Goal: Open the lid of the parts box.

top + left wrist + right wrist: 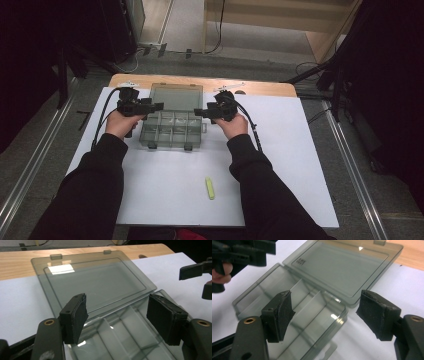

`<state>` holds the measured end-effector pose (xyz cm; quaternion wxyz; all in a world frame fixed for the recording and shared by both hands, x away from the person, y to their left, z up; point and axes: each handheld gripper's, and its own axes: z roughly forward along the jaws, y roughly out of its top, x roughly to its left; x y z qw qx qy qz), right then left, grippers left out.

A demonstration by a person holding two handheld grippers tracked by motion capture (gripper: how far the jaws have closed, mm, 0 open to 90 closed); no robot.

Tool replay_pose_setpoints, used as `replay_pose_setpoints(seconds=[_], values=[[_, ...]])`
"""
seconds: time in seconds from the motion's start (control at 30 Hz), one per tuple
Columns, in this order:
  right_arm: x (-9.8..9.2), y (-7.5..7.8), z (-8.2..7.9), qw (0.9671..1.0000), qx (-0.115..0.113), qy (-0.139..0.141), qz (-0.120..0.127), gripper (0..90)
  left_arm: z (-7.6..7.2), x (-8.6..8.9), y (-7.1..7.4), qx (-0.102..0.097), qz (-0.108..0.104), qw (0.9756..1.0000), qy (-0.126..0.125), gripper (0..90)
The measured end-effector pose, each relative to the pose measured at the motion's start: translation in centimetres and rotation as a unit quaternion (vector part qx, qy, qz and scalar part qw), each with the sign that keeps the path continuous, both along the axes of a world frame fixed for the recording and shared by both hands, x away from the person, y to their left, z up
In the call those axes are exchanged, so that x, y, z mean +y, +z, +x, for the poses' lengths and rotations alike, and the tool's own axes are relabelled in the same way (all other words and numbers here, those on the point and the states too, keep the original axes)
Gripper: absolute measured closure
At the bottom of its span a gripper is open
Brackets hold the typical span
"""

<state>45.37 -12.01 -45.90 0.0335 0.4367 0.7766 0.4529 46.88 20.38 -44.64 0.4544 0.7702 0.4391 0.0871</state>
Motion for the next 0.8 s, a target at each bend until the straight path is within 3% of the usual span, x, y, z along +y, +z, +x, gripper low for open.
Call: replay_pose_setpoints(seconds=[0.27, 0.43, 0.63, 0.8], values=[[-0.2, 0.5, -1.6, 0.9995, 0.004, 0.029, -0.010, 27.9, -1.5, -0.5, 0.3, -0.003, -0.015, 0.9997, -0.021, 32.2], [-0.6, 0.6, -2.7, 0.9991, 0.006, 0.042, -0.011, 28.1, -2.3, -1.0, 0.5, 0.000, -0.008, 0.9992, -0.039, 32.2], [-1.3, 0.6, -4.0, 0.9985, 0.001, 0.051, -0.022, 30.1, -3.5, -1.3, 0.6, 0.006, -0.020, 0.9983, -0.054, 32.2], [-1.9, 0.6, -5.0, 0.9984, 0.002, 0.055, -0.012, 29.8, -4.7, -1.6, 0.8, 0.000, -0.020, 0.9977, -0.065, 32.1]])
